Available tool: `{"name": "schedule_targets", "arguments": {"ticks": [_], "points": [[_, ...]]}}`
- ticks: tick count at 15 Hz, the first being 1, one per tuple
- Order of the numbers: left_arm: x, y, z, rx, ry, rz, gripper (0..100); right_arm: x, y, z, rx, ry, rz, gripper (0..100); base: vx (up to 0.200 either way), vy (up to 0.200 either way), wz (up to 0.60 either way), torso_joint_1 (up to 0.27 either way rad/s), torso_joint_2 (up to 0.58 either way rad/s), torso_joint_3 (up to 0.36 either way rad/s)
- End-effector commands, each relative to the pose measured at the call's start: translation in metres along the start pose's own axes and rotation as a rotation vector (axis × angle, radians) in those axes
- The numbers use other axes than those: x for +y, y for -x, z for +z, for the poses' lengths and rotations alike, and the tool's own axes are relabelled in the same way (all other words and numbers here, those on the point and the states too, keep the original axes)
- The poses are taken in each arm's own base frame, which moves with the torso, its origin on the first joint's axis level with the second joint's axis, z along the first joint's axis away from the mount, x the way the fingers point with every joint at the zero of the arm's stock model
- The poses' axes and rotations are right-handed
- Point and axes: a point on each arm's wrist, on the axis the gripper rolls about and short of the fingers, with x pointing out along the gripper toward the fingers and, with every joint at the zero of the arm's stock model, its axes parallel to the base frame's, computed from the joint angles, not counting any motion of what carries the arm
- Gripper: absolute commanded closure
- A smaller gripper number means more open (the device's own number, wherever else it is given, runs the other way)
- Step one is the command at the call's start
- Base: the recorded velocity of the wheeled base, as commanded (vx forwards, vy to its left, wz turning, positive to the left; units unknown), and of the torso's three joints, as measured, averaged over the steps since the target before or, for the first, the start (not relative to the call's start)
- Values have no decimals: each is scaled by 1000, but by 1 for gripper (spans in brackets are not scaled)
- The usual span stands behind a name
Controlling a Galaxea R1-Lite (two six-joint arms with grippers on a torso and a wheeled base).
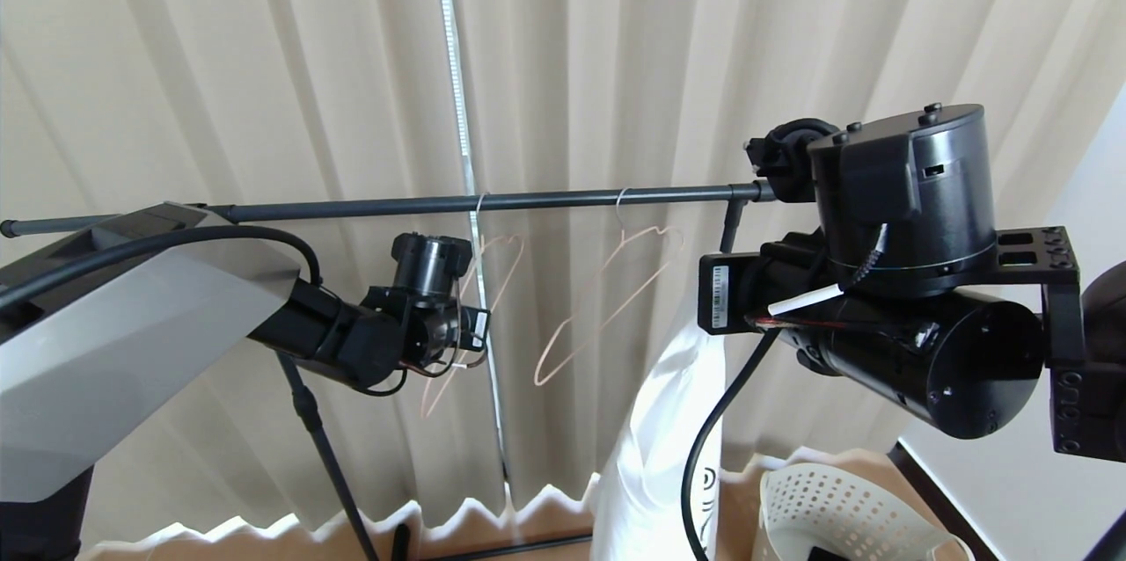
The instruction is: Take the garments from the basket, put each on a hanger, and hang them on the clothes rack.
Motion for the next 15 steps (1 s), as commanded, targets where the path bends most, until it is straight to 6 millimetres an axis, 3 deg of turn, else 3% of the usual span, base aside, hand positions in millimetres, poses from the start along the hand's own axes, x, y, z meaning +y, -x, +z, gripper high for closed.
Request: {"name": "schedule_targets", "arguments": {"ticks": [1,3,7,12,13,15], "points": [[2,21,13,-45,25,-7,100,-3,0,2,-6,-8,-8,100,0,0,0,0,0,0],[0,45,21,-80,31,-25,100,-5,1,5,-14,-15,-10,100,0,0,0,0,0,0],[-3,92,15,-89,18,-65,100,-9,10,11,-35,-29,0,100,0,0,0,0,0,0],[-3,168,-24,-116,23,-150,100,-12,14,14,-46,-24,2,100,0,0,0,0,0,0],[-2,186,-39,-127,10,-174,100,-11,14,14,-44,-19,1,100,0,0,0,0,0,0],[4,197,-57,-128,6,-189,100,-11,12,12,-38,-13,-2,100,0,0,0,0,0,0]]}}
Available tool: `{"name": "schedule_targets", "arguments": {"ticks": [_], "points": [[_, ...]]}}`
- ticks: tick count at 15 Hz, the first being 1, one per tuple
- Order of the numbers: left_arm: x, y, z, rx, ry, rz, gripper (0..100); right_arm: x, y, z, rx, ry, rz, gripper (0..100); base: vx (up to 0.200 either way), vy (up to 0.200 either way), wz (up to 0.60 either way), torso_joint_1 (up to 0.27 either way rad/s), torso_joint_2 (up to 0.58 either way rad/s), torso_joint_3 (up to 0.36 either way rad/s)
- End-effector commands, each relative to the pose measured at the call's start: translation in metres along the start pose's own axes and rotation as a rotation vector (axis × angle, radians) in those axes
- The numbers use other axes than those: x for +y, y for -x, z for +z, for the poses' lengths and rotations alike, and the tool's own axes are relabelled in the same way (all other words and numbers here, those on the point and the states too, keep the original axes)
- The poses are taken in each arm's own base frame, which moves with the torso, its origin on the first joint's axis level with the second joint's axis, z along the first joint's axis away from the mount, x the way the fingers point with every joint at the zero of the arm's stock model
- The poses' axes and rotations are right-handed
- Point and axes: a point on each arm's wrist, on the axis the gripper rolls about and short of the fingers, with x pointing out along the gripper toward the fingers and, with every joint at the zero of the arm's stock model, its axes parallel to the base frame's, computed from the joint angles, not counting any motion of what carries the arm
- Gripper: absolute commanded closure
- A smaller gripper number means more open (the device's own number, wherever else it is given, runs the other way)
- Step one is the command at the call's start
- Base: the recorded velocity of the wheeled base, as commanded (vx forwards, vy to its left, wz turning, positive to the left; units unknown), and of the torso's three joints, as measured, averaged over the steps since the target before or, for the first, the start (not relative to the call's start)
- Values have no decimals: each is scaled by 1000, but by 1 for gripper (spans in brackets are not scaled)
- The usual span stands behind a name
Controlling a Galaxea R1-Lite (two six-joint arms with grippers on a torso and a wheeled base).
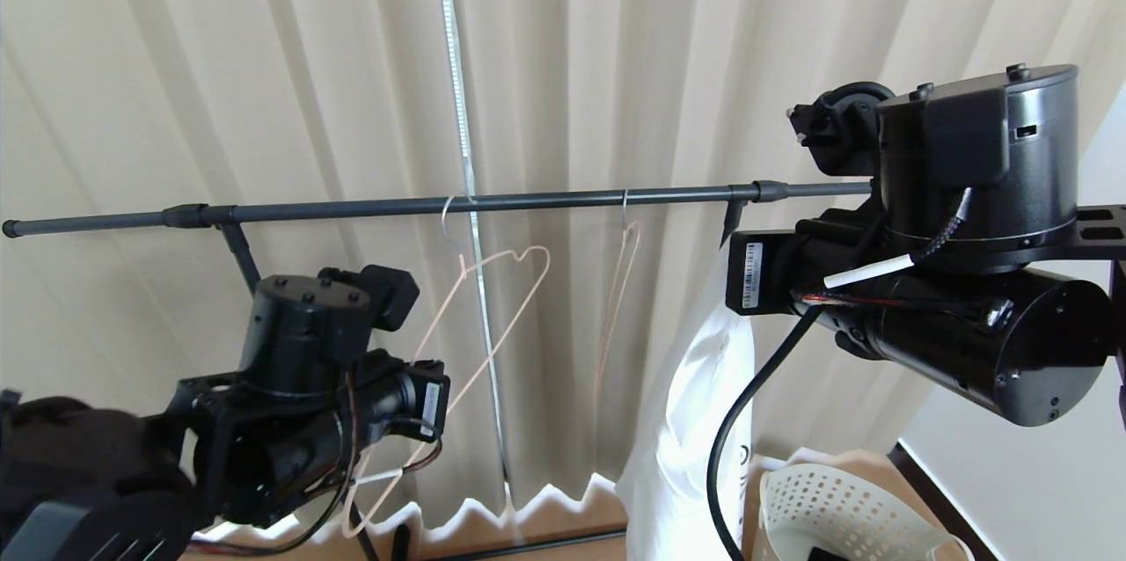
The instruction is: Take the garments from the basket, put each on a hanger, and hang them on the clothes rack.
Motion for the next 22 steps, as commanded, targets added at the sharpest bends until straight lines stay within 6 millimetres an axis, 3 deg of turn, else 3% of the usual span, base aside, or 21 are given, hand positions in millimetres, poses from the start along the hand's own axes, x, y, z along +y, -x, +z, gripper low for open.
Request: {"name": "schedule_targets", "arguments": {"ticks": [1,3,12,22], "points": [[4,32,-19,-40,-1,-51,100,-1,-2,-2,5,8,-5,100,0,0,0,0,0,0],[6,43,-41,-91,6,-206,100,-9,-9,0,6,10,-42,100,0,0,0,0,0,0],[0,57,-49,-220,-79,-309,100,-23,-23,-2,8,69,-166,100,0,0,0,0,0,0],[-24,72,-61,-242,-138,-457,100,-24,-65,-22,50,121,-353,100,0,0,0,0,0,0]]}}
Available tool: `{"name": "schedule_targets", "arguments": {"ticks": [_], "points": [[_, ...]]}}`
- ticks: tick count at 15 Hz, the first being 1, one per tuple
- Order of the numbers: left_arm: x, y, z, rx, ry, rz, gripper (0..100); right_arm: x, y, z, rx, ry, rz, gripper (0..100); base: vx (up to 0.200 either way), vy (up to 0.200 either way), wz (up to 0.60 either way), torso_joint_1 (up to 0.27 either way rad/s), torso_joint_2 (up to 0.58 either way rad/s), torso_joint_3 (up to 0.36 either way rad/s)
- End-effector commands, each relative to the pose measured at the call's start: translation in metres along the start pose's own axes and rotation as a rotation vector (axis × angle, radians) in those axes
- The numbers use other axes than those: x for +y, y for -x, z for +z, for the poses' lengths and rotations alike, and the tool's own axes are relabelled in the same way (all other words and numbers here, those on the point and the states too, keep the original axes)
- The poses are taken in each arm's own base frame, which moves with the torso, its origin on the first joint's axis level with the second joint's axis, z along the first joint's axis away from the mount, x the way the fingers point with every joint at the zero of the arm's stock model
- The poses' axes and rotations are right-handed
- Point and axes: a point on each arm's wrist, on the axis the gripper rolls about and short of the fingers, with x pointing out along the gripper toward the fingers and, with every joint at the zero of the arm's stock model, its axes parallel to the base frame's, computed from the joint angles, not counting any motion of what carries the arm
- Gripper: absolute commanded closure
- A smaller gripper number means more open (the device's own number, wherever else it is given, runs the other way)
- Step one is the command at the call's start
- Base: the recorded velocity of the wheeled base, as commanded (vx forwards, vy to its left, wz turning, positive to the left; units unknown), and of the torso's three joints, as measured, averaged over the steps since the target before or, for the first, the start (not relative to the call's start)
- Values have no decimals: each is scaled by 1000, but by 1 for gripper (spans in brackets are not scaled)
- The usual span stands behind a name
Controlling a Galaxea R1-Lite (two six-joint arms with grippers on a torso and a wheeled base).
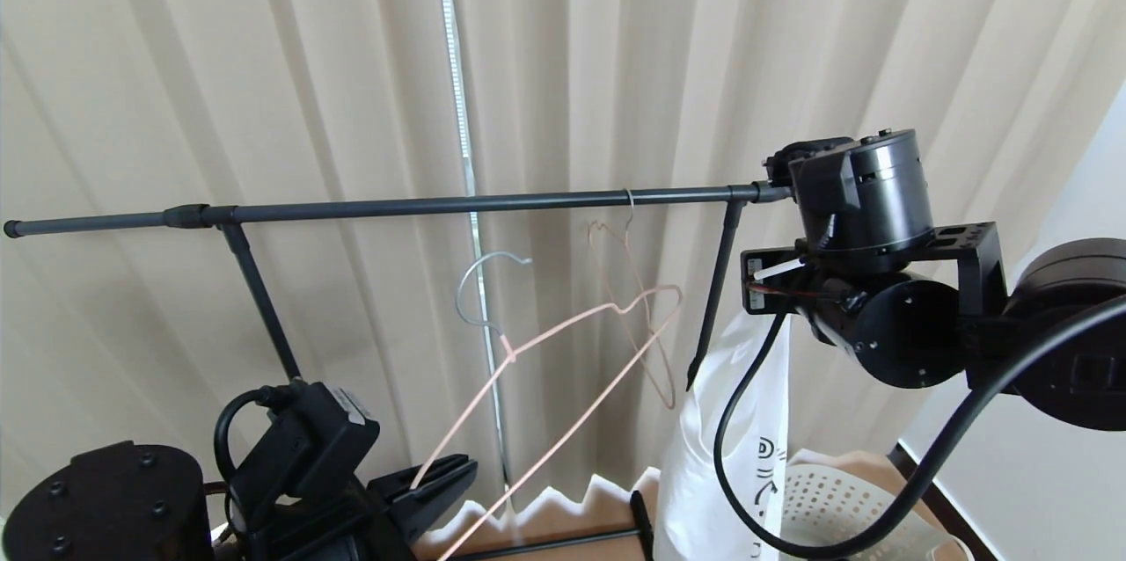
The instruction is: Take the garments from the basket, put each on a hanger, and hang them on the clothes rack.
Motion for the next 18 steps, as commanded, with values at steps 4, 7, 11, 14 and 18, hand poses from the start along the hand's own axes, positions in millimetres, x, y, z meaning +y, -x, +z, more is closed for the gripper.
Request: {"name": "schedule_targets", "arguments": {"ticks": [4,7,11,14,18], "points": [[-11,4,-5,-5,-17,-61,100,7,-28,-6,4,-10,-66,100,0,0,0,0,0,0],[-12,4,-6,0,-14,-96,100,7,-36,-5,-10,-25,-80,100,0,0,0,0,0,0],[-13,2,-10,23,-9,-117,100,13,-30,-5,-22,-29,-74,100,0,0,0,0,0,0],[-13,-3,-10,33,5,-115,100,26,-17,-11,-29,-4,-45,100,0,0,0,0,0,0],[-13,-5,-7,-1,20,-109,100,33,-8,-17,-29,19,-22,100,0,0,0,0,0,0]]}}
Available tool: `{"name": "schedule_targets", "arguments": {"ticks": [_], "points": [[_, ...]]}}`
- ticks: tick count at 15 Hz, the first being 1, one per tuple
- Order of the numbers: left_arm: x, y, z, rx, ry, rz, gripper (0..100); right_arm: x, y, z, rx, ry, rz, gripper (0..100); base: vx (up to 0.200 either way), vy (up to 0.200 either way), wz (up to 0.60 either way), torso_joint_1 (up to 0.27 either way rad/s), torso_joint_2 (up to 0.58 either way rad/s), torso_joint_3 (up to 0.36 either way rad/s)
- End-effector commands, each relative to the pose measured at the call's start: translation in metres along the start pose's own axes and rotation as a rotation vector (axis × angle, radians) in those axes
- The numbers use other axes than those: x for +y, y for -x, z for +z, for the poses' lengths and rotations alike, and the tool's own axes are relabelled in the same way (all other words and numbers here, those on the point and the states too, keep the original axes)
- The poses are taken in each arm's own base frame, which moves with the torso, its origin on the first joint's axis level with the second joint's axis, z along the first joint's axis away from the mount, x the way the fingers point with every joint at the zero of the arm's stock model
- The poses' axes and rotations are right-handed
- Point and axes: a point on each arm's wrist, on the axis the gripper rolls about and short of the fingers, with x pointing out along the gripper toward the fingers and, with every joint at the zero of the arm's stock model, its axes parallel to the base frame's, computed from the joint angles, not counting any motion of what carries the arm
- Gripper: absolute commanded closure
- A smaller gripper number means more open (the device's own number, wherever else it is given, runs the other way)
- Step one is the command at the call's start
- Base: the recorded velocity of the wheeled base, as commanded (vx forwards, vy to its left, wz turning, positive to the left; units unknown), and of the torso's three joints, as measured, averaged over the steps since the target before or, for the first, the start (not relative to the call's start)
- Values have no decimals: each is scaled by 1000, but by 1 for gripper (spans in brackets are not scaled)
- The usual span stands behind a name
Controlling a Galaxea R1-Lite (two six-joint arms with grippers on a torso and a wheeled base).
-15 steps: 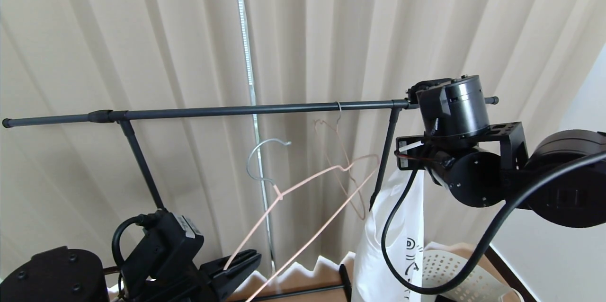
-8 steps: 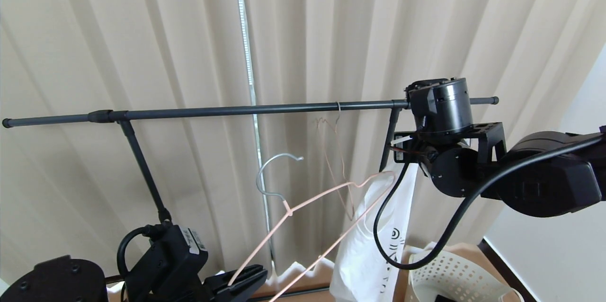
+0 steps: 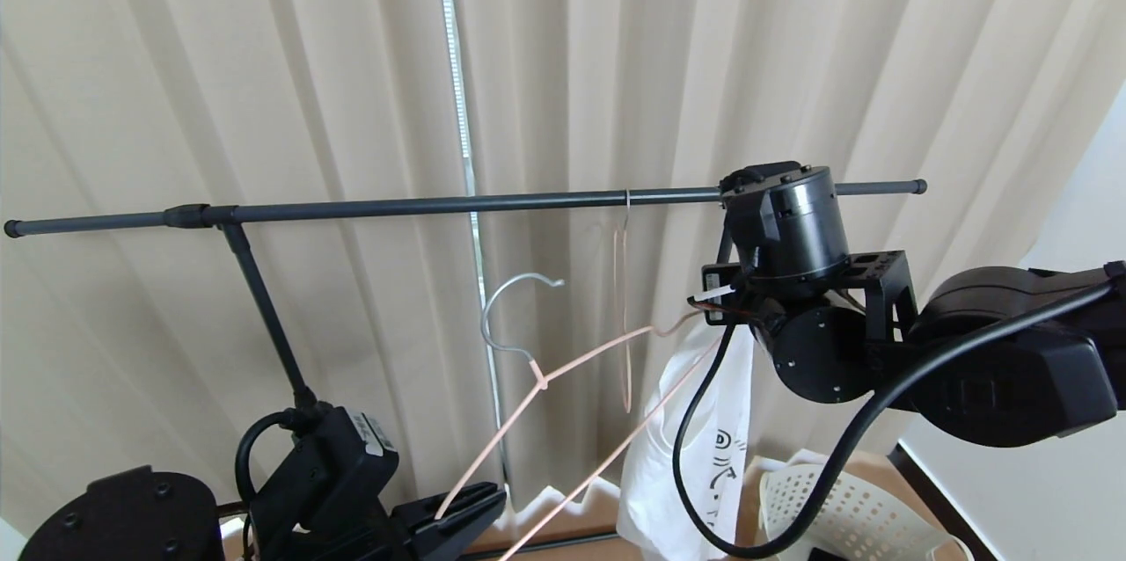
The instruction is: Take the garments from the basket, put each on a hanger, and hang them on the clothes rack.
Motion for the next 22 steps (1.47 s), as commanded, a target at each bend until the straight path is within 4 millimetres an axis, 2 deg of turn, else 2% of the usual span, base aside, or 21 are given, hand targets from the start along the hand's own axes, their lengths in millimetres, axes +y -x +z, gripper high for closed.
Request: {"name": "schedule_targets", "arguments": {"ticks": [1,5,14,22], "points": [[0,-2,-1,5,1,3,100,3,4,-2,-2,7,11,100,0,0,0,0,0,0],[1,-4,-1,7,2,26,100,6,10,-6,-4,23,13,100,0,0,0,0,0,0],[6,-22,-3,-18,-5,162,100,12,18,-9,-25,43,-23,100,0,0,0,0,0,0],[18,-32,-7,-17,-72,270,100,14,27,-7,-45,38,-29,100,0,0,0,0,0,0]]}}
